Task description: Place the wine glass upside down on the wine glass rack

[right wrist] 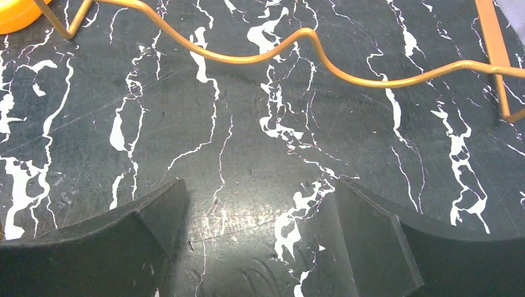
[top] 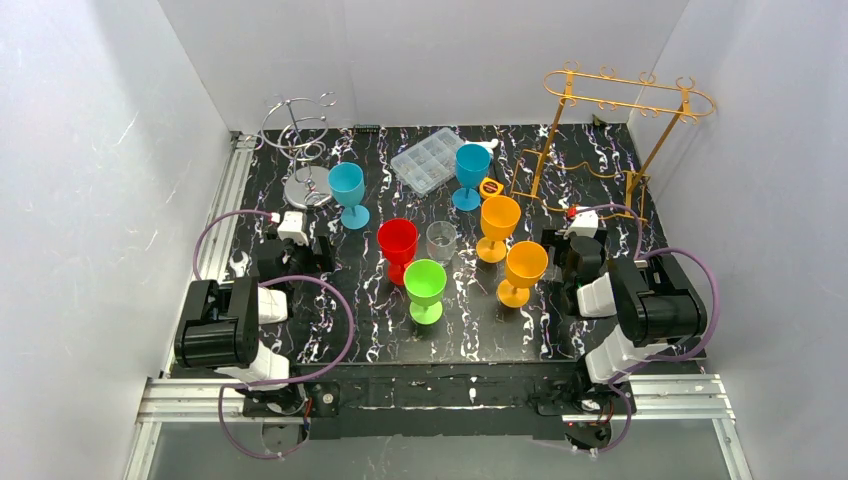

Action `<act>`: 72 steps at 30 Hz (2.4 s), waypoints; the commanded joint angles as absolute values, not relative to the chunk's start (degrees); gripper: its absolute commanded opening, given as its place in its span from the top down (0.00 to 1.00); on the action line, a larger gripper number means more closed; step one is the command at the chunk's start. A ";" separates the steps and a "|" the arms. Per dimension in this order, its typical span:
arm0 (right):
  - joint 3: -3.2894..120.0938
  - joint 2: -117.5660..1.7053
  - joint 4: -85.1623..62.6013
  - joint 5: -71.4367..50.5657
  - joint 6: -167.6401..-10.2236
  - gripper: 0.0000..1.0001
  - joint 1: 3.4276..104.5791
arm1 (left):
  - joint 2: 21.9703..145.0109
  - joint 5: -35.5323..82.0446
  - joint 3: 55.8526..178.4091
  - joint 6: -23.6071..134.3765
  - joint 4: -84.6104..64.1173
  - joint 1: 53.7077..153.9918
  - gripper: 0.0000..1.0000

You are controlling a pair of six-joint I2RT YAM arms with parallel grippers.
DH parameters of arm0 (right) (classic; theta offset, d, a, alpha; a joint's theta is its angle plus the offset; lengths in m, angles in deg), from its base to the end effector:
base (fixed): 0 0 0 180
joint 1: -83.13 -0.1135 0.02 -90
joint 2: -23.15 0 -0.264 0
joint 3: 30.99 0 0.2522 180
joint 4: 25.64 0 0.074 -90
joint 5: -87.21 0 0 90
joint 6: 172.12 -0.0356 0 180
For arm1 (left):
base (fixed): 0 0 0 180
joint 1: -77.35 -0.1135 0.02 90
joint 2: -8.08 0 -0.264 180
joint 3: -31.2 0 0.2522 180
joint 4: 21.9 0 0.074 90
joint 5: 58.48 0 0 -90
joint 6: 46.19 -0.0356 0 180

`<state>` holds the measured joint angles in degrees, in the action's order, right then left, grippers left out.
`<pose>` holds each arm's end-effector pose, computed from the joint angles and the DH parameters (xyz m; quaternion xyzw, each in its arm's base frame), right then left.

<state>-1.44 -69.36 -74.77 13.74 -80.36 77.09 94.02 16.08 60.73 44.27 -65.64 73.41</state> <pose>0.2509 0.0164 0.1268 0.0355 0.7831 -0.0903 0.6142 0.2466 0.0075 0.1430 0.0542 0.7764 -0.0860 0.6220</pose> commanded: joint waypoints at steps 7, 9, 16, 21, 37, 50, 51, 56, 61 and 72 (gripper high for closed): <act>12.06 -59.72 -49.22 24.89 -86.65 0.00 77.32 | 93.27 17.06 61.78 44.07 -66.99 73.57 0.01; 13.27 -55.88 -44.70 23.73 -90.57 0.00 77.33 | 90.89 15.54 61.72 44.07 -65.82 73.27 0.01; 20.71 -46.44 -24.94 9.90 -107.74 0.00 77.42 | 74.39 12.51 80.12 37.92 -23.67 73.06 0.01; 28.62 -40.06 -12.39 7.57 -102.39 0.00 75.88 | 70.52 10.16 97.32 44.15 5.38 72.57 0.01; 51.24 -49.09 3.66 31.90 -91.68 0.00 43.50 | 96.39 22.39 159.44 43.37 43.62 72.31 0.01; 59.35 -54.24 10.05 35.70 -89.65 0.10 33.02 | 120.71 22.72 182.34 45.73 43.19 72.27 0.12; 60.16 -54.88 10.51 35.27 -89.60 0.10 32.81 | 121.80 21.93 182.80 45.96 42.92 72.29 0.14; 64.02 -59.64 13.30 31.50 -89.71 0.11 32.36 | 123.15 17.33 180.46 46.35 37.57 72.33 0.26; 65.20 -63.32 14.29 30.45 -90.25 0.14 32.33 | 121.97 12.97 175.11 46.18 31.54 72.32 0.36; 63.18 -65.43 13.39 29.52 -91.35 0.20 32.42 | 124.26 10.46 174.11 46.40 27.49 72.34 0.54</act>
<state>62.58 -65.49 14.17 29.41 -90.76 32.70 125.01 12.56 174.06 46.11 30.14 72.57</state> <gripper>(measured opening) 0.811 0.506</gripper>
